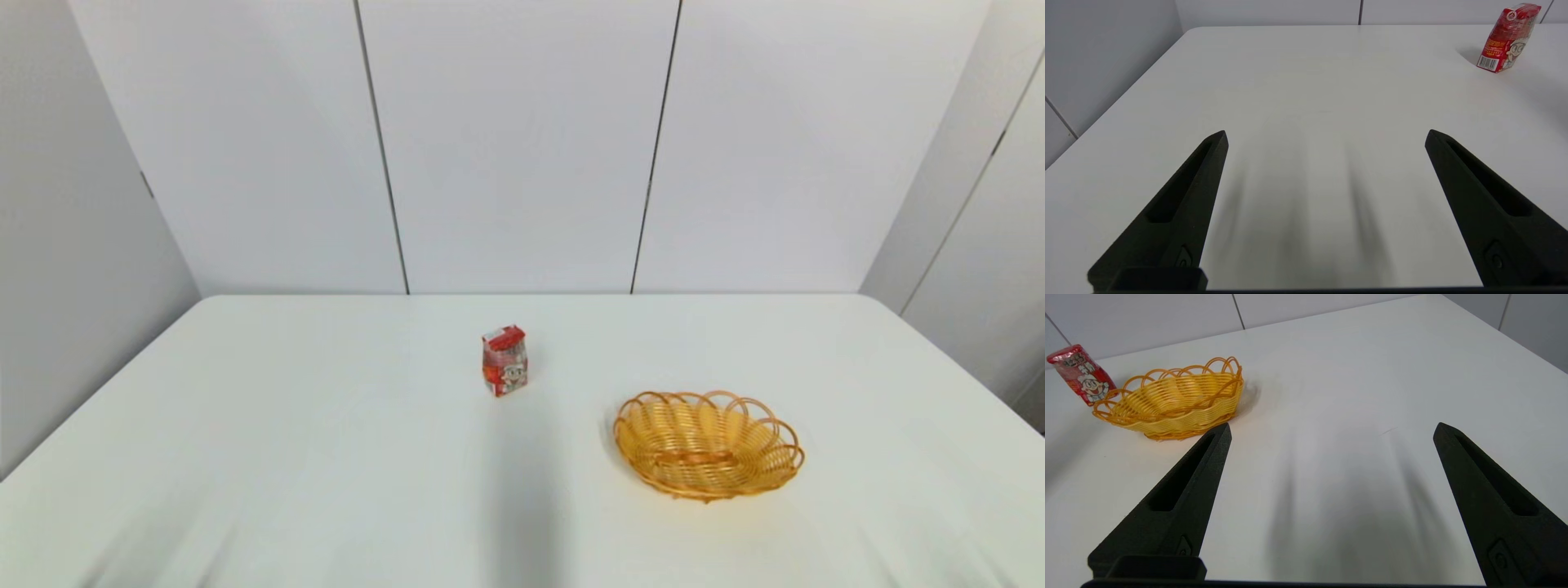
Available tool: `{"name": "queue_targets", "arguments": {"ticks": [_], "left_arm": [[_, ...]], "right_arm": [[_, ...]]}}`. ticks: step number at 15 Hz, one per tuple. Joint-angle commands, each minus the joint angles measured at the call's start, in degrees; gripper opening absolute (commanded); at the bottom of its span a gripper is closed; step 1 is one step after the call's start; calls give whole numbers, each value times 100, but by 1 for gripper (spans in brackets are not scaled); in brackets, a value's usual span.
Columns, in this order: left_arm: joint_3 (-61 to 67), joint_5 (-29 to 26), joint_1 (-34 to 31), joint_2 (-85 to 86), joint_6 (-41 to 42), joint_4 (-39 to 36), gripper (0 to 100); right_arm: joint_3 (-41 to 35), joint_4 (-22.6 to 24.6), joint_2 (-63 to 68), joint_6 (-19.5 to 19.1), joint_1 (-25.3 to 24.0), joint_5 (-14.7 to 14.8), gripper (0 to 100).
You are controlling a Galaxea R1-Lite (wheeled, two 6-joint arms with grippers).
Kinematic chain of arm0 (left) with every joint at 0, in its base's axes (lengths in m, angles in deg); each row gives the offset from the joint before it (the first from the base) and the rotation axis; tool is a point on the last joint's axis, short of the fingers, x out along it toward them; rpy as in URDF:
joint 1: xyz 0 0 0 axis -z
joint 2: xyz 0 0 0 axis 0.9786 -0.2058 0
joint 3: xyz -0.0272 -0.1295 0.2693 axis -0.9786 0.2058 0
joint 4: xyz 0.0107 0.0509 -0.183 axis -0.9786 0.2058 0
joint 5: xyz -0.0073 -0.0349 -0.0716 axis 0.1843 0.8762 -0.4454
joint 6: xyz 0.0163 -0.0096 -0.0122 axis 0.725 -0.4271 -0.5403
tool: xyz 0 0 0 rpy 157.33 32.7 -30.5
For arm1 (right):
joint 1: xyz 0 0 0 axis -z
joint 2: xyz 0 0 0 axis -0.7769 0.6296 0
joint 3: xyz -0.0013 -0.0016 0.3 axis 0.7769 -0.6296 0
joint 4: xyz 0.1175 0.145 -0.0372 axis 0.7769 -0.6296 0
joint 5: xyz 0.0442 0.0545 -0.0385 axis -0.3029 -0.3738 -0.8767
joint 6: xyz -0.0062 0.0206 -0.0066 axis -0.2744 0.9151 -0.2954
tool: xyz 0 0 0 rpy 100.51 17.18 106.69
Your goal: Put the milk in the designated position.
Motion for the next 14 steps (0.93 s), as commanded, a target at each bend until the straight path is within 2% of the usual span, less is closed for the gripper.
{"name": "queue_targets", "arguments": {"ticks": [1,4,5,6,7,9,12,14], "left_arm": [[-833,-9,-107,-1231,77,-122,100],[-1949,-115,-379,-2962,912,-632,100],[-2380,-308,-353,-3648,1097,-790,100],[-2793,-730,-265,-4333,1334,-931,100],[-3294,-1486,-72,-5239,1589,-1124,100],[-4243,-2488,385,-6689,1800,-1212,100],[-5535,-3287,1124,-8631,2072,-1256,100],[-6036,-3780,1396,-9598,2116,-1493,100]], "right_arm": [[0,-2,7,7,-1,1,100],[0,-2,7,7,8,1,100],[0,-2,7,7,-1,1,100],[0,-2,7,7,8,1,100],[0,-2,7,7,-1,1,100],[0,-2,7,7,8,1,100],[0,-2,7,7,8,1,100],[0,-2,7,7,-1,1,100]]}}
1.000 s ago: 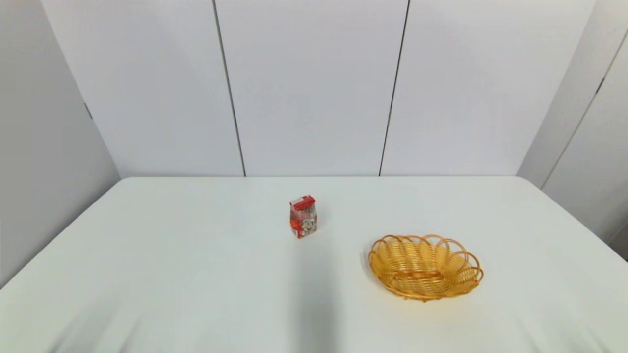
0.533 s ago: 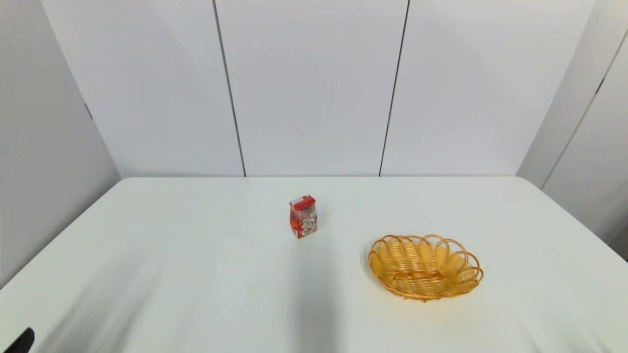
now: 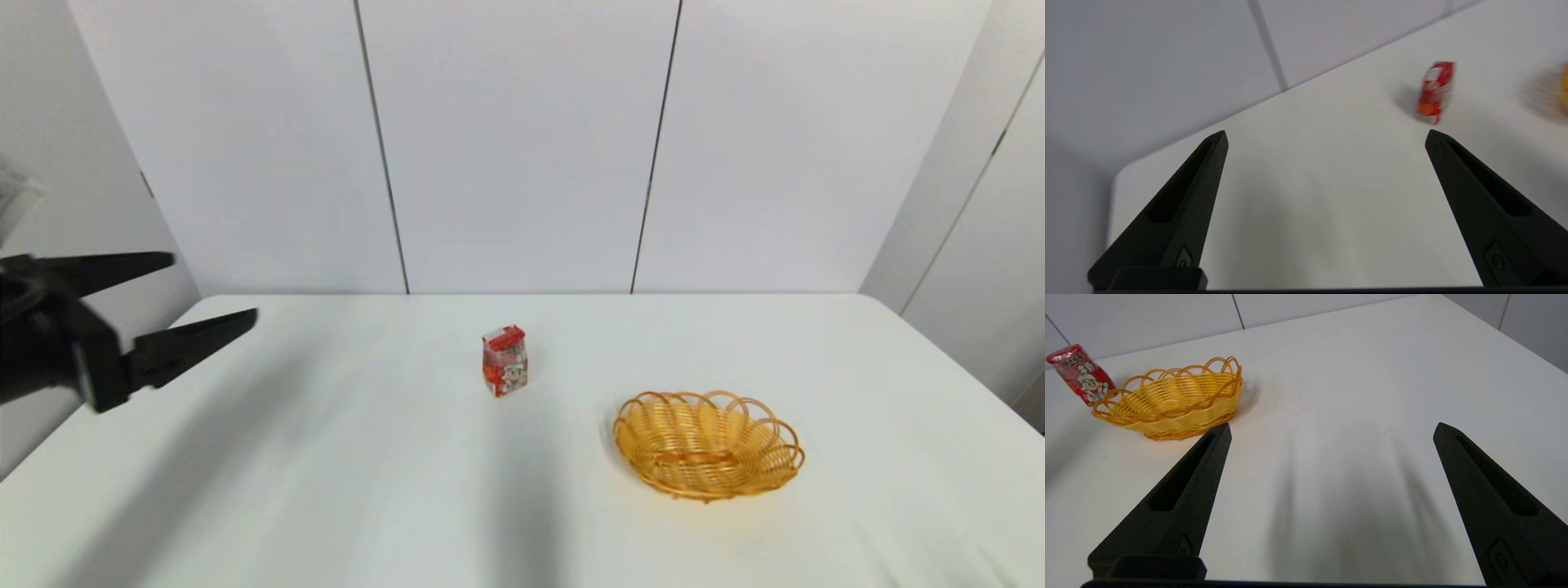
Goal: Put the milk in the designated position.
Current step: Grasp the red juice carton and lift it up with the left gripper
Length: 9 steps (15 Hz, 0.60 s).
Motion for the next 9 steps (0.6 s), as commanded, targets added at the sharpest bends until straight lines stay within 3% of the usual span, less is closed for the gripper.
{"name": "queue_targets", "arguments": {"ticks": [1,9], "left_arm": [[-2006,-1737,1078,-3490,416,-513,100],[-2454,-2484,1527,-5274,548,-1005,100]], "right_arm": [[0,-1,7,5,4,1,100],[0,-1,7,5,4,1,100]]}}
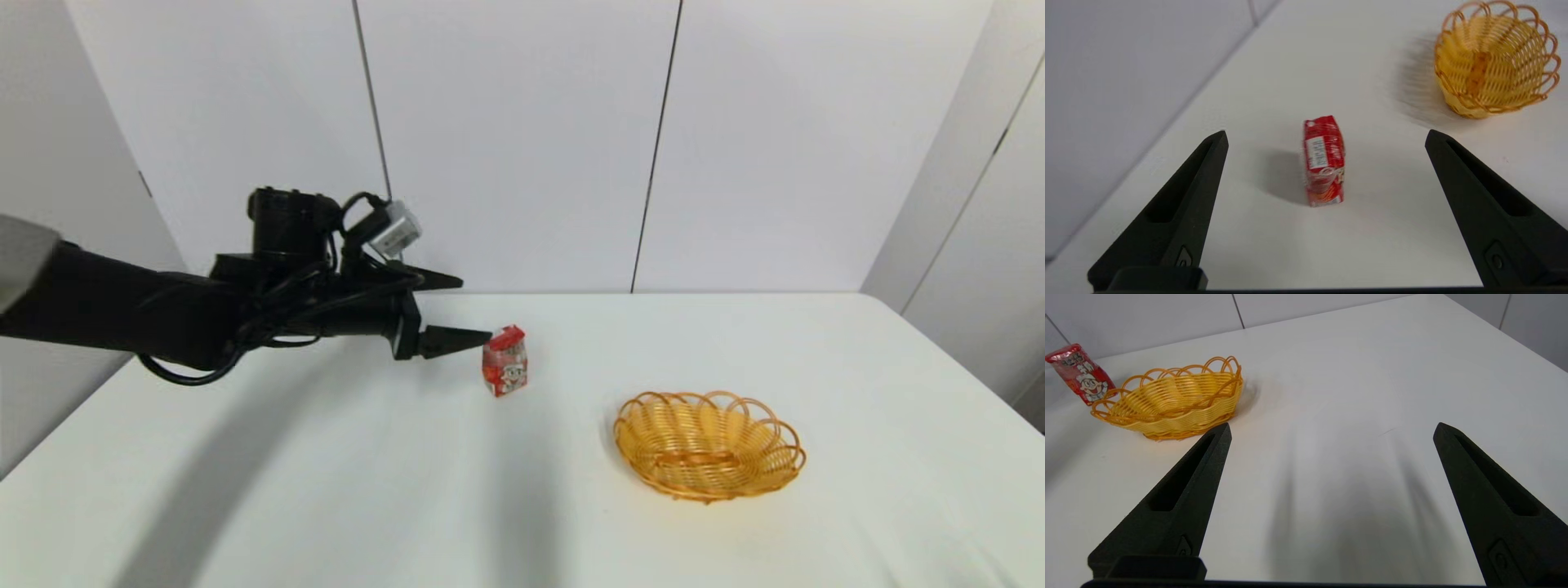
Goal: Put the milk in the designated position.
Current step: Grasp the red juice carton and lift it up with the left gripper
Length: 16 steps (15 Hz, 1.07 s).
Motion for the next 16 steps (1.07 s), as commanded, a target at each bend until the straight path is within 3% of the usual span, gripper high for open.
{"name": "queue_targets", "arguments": {"ticks": [1,12,15,16], "left_arm": [[-259,-252,182,-897,13,-26,100],[-865,-208,384,-1556,-102,-26,100],[-926,38,375,-1635,-145,-26,100],[-926,64,367,-1644,-145,-26,0]], "right_arm": [[0,-1,7,5,-3,3,100],[0,-1,7,5,-3,3,100],[0,-1,7,5,-3,3,100],[0,-1,7,5,6,3,100]]}}
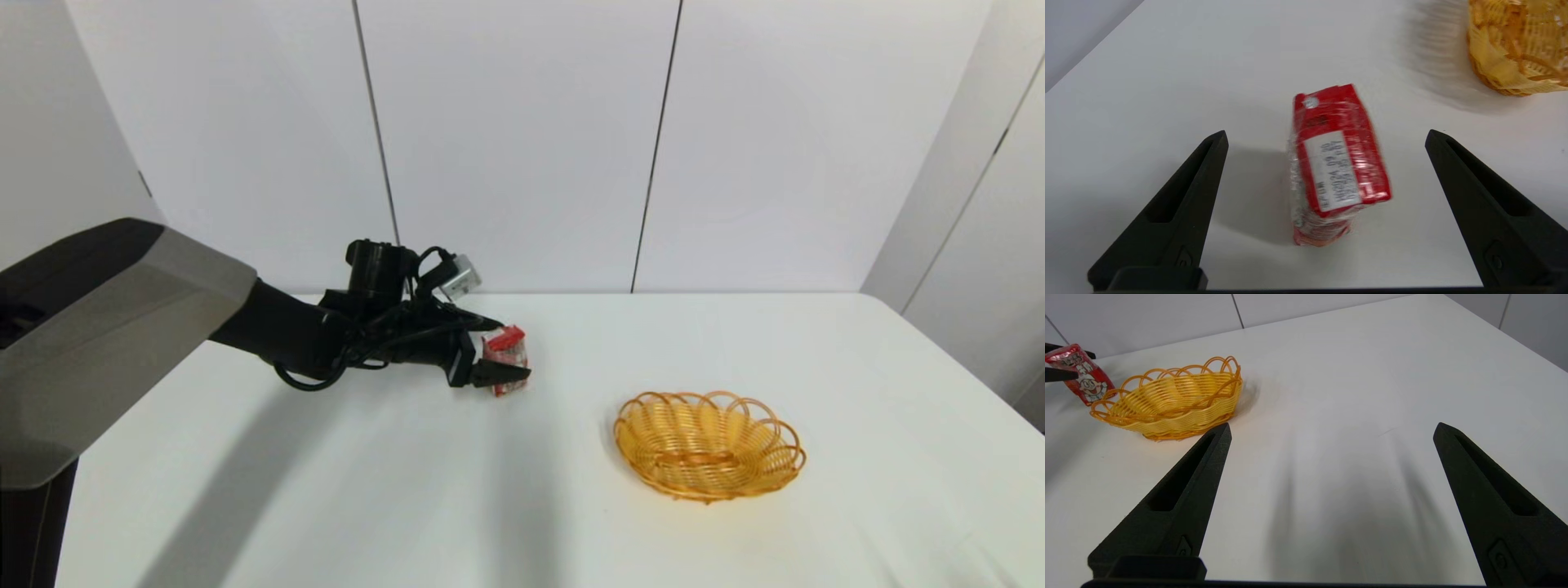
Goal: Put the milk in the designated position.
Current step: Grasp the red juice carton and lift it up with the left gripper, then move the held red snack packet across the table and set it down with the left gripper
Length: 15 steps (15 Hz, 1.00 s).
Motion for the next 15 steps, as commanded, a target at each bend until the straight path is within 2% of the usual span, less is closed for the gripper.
{"name": "queue_targets", "arguments": {"ticks": [1,9,12,15], "left_arm": [[-28,75,-20,-69,-7,-17,0],[16,146,-161,300,-33,203,0],[16,752,-222,854,-156,457,0],[280,1543,-20,1461,-824,431,0]], "right_arm": [[0,-1,7,5,4,3,100],[0,-1,7,5,-4,3,100],[0,-1,7,5,4,3,100],[0,-1,7,5,4,3,100]]}}
